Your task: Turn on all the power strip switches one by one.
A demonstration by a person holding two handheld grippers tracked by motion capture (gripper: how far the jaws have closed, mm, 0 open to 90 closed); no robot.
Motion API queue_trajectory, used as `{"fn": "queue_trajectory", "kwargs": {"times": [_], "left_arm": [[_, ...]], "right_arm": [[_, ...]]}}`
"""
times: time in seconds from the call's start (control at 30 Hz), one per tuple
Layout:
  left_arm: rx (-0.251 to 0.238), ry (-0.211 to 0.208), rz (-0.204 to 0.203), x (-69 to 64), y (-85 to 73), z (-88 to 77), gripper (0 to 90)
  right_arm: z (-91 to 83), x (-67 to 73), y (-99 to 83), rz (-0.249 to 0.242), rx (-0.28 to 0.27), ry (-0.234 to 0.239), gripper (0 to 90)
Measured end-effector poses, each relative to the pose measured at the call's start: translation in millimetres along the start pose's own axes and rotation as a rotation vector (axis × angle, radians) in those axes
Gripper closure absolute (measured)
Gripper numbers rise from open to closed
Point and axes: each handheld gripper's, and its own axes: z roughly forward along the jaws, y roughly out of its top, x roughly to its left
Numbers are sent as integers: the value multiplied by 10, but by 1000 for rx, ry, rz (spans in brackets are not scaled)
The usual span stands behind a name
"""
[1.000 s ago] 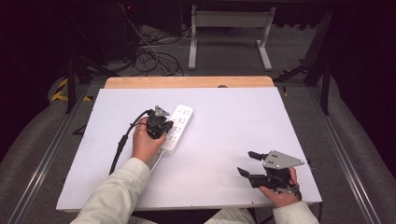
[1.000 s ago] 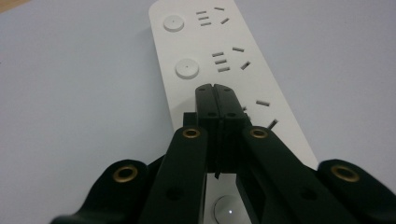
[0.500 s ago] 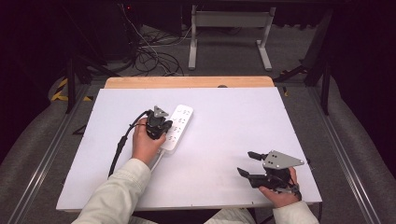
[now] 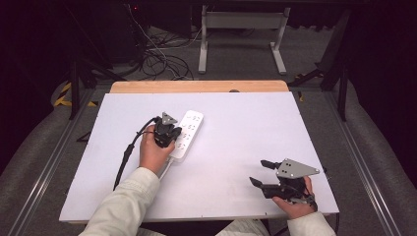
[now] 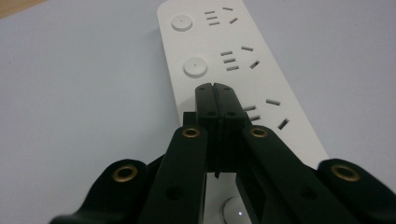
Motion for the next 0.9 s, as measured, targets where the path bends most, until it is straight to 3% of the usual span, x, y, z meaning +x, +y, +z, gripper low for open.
{"fn": "queue_trajectory", "kwargs": {"times": [0.53, 0.7, 0.73, 0.8, 0.83, 0.9], "left_arm": [[-7, -13, -27, 8, -33, 3, 900], [-5, 4, -13, -14, -28, -1, 900], [-1, 18, 4, -36, -14, 0, 900], [14, 8, 10, -54, 58, -27, 900], [-1, 0, 13, -39, 102, -46, 900], [-33, -29, -28, -8, 184, -86, 900]], "right_arm": [[0, 0, -2, 2, 0, 4, 322], [1, 0, -3, 1, 1, 4, 322], [-1, -1, -3, 1, 0, 5, 322], [-6, -2, -3, 5, -1, 2, 322], [-8, -5, -3, 4, -2, 1, 322], [-7, -9, -3, 5, -3, -1, 322]]}}
